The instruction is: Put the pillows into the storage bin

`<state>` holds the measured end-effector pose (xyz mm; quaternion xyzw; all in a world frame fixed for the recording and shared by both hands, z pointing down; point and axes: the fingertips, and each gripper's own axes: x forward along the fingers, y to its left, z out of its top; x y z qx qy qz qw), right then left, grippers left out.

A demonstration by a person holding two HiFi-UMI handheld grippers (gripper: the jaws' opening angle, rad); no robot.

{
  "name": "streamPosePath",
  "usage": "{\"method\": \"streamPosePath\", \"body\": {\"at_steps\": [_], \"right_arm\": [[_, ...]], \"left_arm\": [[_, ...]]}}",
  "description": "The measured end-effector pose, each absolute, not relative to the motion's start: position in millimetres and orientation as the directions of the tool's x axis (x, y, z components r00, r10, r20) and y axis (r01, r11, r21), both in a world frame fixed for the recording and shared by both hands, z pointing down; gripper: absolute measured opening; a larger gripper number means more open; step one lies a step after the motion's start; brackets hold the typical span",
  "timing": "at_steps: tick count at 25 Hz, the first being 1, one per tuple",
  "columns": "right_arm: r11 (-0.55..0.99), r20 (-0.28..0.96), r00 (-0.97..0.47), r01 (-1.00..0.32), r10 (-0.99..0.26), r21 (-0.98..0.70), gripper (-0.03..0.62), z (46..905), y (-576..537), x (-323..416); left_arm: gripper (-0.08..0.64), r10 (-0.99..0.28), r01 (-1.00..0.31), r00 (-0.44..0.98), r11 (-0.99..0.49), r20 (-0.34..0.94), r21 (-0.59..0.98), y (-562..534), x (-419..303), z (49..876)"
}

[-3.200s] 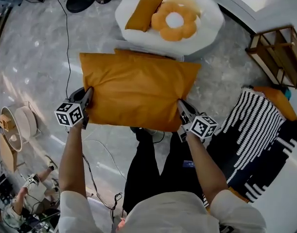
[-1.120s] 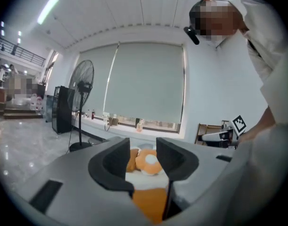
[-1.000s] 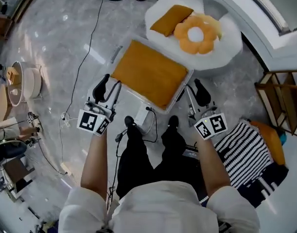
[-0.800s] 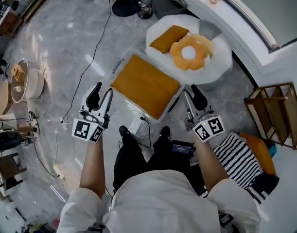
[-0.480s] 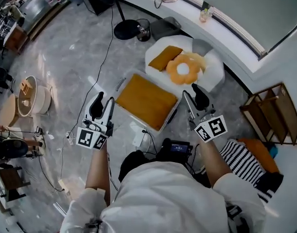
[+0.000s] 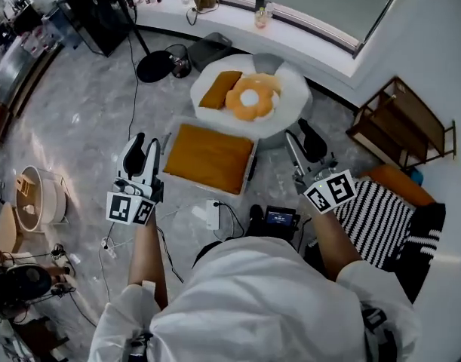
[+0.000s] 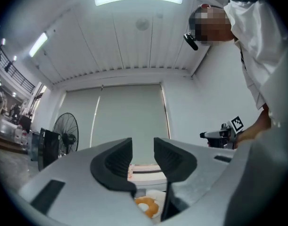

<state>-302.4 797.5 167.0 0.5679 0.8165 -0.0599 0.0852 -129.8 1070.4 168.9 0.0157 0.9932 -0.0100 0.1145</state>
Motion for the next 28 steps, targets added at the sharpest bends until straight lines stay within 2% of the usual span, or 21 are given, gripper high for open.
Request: {"method": "streamPosePath", "body": {"at_steps": [8, 14, 21, 28], "right_arm": [[0.611, -0.186, -0.604, 0.791, 0.775, -0.019, 0.170, 170, 712, -245], [0.738, -0.163, -0.727, 0.675, 0.667, 0.014, 0.169, 169, 626, -200], [0.926, -0.139, -0.916, 0.375, 0.376, 0.030, 0.169, 165, 492, -161], [0.991, -0.205, -0.970, 0.134, 0.133, 0.009, 0.169, 148, 364, -82]], "left_arm": [[0.149, -0.192, -0.199, -0.960, 0.980, -0.204, 0.012, 1031, -126, 173], [0.149, -0.366, -0.383, -0.908, 0.923, -0.201, 0.049, 966, -156, 190], [0.149, -0.591, -0.613, -0.782, 0.786, -0.198, 0.076, 845, -203, 190], [0.149, -0.755, -0.784, -0.614, 0.618, -0.229, 0.064, 696, -203, 166]]}}
